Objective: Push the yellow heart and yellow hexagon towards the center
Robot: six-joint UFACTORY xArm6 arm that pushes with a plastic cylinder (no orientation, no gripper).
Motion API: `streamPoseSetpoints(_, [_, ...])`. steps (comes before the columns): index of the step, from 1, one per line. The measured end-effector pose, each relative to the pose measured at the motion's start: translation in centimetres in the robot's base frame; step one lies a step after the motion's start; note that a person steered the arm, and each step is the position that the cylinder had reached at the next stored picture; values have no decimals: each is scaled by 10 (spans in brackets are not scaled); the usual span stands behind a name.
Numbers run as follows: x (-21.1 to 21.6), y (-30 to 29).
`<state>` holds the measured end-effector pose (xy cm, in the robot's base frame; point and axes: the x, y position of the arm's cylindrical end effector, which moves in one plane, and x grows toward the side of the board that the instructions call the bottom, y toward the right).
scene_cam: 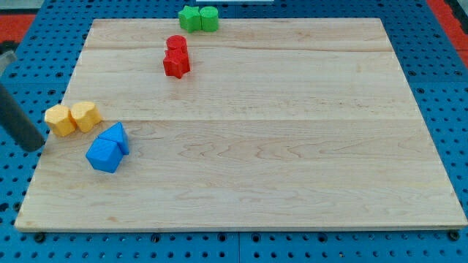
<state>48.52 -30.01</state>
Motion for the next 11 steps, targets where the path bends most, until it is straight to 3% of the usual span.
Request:
streamPoseSetpoints(1, [-14,15])
streamPoseSetpoints(3, [-22,101])
streamPoseSetpoints(4, [-19,94])
streamPoseSetpoints(5, [14,50])
streamPoseSetpoints(6, [15,-3])
streamPoseSetpoints(7, [12,-5])
streamPoseSetpoints(9, [-52,-2])
streamPoseSetpoints(11, [-50,87])
